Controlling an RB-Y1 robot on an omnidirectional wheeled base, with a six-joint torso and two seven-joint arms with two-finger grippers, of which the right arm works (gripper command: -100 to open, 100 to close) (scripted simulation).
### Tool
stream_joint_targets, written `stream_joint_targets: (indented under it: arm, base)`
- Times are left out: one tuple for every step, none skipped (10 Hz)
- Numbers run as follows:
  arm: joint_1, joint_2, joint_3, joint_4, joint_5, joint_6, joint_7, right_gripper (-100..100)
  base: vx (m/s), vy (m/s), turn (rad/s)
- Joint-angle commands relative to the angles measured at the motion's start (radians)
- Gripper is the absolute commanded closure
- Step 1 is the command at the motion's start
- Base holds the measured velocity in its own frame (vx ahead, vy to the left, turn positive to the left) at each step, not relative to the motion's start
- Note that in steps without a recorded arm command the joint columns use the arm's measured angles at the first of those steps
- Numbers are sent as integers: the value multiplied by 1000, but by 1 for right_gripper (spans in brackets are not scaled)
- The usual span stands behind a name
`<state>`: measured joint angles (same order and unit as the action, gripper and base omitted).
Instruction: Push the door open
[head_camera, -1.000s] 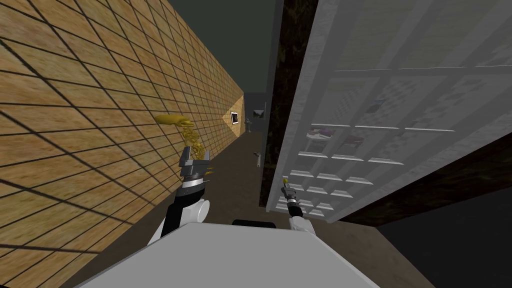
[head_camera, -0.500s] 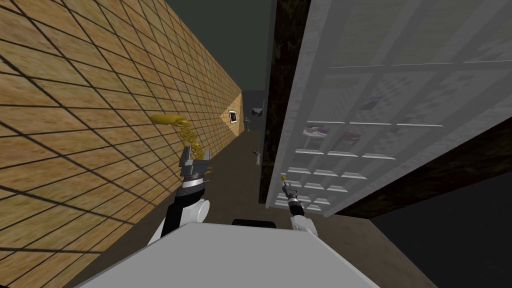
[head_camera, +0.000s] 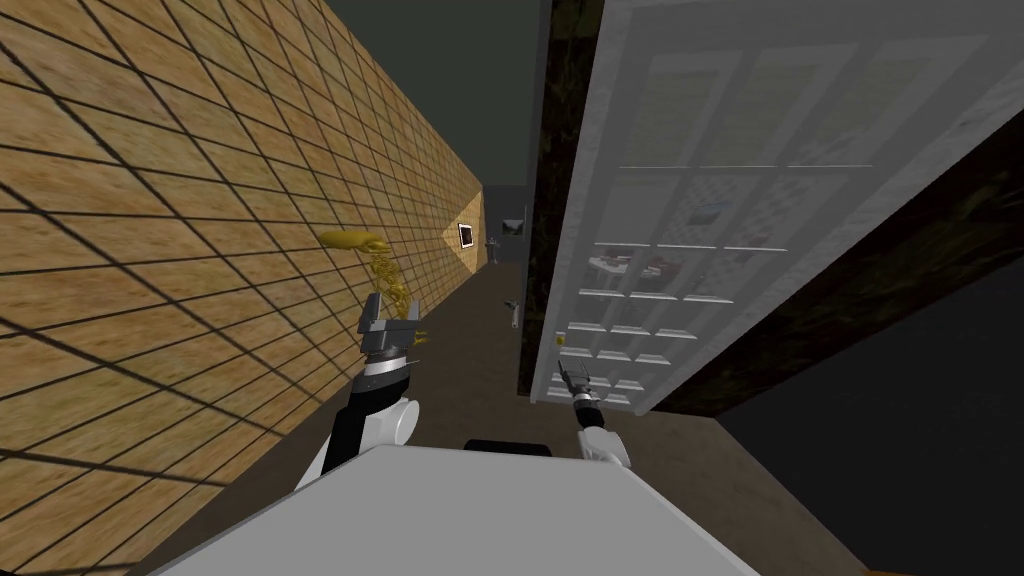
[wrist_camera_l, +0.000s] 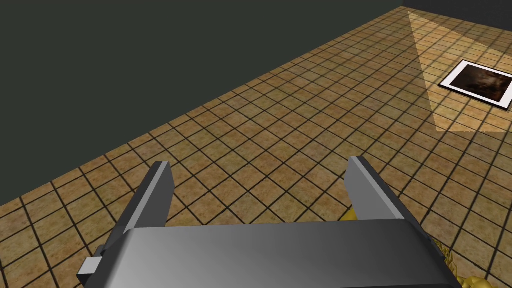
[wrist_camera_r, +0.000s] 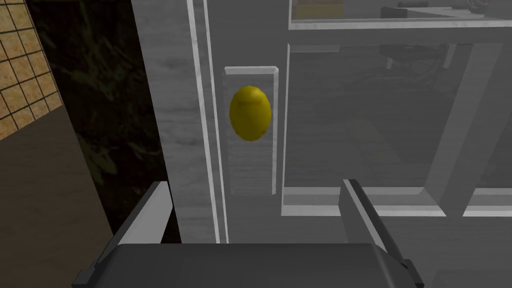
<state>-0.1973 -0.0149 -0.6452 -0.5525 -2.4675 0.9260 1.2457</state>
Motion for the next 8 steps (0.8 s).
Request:
stream_joint_targets:
  arm:
    - [0,0,0,0,0,0,0,-100]
    - [3,-22,-8,0,-14,-1,13,-100]
    - [3,-25,-10,1,-18,0,17,-100]
    - [4,-29,-15,2,-26,1,26,-100]
    - [4,-29,-15,2,-26,1,26,-100]
    - [4,-28,-21,5,-39,4,39,-100]
    - [4,-22,-25,7,-47,5,48,-100]
    - [4,-12,-28,9,-54,7,56,-100]
  base:
    - [-88,5,-6]
    - [75,-32,74]
    - [166,-42,76]
    - [188,-60,56]
    - [134,-49,20]
    - [162,-35,72]
    - [206,-18,109]
    - [201,-20,82]
